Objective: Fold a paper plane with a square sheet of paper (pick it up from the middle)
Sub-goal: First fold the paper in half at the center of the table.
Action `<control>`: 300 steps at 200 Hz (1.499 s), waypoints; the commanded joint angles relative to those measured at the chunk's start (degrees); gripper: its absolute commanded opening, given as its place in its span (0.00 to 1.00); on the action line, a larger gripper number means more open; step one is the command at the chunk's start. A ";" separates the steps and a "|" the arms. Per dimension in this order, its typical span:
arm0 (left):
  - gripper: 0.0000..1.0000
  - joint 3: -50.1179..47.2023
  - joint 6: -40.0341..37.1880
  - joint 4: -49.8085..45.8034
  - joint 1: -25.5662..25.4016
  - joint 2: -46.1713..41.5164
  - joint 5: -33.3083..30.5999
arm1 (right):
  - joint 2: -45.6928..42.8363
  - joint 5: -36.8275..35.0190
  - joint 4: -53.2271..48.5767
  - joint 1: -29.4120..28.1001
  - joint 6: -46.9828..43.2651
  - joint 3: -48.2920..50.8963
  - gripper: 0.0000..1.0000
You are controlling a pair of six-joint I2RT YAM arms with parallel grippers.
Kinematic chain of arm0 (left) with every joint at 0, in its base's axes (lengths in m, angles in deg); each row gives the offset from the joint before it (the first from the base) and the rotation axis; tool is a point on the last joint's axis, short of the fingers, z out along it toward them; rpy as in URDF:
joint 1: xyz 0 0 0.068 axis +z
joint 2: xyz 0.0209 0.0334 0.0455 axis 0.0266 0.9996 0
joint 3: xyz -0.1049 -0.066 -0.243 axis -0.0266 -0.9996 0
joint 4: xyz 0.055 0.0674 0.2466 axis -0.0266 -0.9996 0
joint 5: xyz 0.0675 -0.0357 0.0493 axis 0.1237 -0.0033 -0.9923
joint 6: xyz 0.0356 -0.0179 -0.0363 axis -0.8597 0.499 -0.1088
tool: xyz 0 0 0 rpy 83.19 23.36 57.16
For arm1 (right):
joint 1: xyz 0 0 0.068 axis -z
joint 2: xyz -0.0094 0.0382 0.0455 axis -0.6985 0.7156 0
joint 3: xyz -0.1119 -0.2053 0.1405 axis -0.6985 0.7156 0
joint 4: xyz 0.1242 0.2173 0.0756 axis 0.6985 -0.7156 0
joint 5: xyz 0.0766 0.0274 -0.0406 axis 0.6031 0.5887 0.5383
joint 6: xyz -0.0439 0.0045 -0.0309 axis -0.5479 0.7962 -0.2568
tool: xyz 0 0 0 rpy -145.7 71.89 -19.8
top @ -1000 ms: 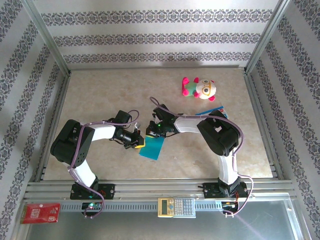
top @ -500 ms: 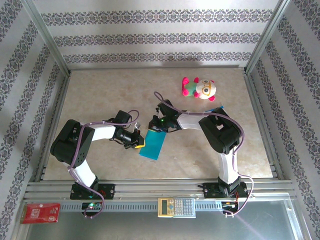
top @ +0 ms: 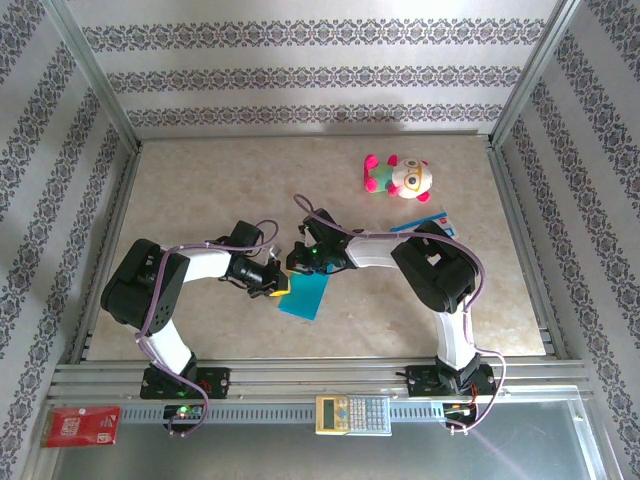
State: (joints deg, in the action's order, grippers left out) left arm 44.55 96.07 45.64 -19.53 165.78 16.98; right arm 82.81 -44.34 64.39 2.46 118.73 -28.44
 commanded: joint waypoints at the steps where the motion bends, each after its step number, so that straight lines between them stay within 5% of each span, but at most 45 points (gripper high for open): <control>1: 0.00 -4.01 -0.97 -7.71 -2.40 5.64 -9.64 | 1.05 -1.29 -0.56 0.69 -0.11 0.88 0.04; 300: 0.00 -4.53 -1.59 -8.45 -2.40 5.71 -10.49 | 9.47 -8.15 -12.94 11.86 -3.56 -12.32 0.02</control>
State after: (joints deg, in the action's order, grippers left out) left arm 44.55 95.98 45.64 -19.53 165.89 16.98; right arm 89.11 -38.96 53.46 9.98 115.85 -38.95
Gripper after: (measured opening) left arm 0.064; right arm 0.049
